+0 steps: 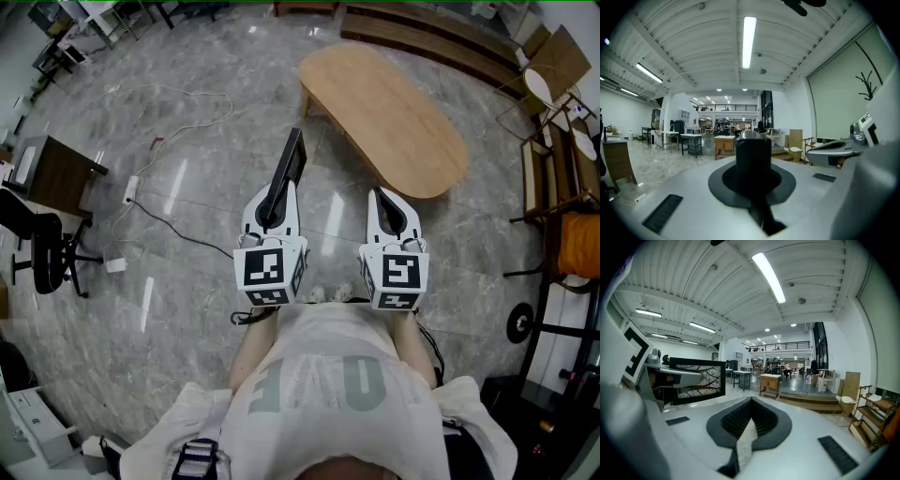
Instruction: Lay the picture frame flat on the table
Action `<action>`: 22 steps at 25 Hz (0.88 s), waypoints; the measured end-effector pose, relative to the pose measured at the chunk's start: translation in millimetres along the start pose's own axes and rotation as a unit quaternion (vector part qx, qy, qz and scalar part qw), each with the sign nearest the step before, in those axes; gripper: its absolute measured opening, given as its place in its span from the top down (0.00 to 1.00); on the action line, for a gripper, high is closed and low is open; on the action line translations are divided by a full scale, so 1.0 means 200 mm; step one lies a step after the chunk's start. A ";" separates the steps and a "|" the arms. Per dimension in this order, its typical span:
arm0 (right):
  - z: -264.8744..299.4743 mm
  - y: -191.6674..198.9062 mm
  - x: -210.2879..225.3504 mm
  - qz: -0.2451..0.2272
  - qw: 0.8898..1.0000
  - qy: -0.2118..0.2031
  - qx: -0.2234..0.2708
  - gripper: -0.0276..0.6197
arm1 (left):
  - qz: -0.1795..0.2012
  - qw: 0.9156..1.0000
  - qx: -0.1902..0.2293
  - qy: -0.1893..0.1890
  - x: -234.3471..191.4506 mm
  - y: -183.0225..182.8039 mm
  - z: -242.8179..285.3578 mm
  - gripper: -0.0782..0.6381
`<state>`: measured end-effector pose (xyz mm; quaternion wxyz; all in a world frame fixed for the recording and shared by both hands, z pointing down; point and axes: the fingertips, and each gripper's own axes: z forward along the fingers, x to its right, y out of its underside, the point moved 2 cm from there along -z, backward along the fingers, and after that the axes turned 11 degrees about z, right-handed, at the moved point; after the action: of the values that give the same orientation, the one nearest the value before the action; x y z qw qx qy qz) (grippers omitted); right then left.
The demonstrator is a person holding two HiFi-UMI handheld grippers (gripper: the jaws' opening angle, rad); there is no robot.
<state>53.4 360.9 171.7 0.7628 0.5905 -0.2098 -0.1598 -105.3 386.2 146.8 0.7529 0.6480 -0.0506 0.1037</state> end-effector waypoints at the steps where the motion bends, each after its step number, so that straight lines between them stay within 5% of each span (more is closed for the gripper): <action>1: 0.01 0.00 0.00 0.000 1.000 0.000 0.000 0.95 | 0.000 1.000 0.001 0.001 0.00 0.00 0.01 0.86; 22: 0.07 0.02 0.17 0.026 0.999 -0.032 0.007 0.95 | -0.005 1.000 0.013 -0.021 0.06 -0.03 0.12 0.86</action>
<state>75.7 332.8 183.8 0.7554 0.5848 -0.2502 -0.1576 -91.7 362.4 147.3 0.7437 0.6600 -0.0617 0.0866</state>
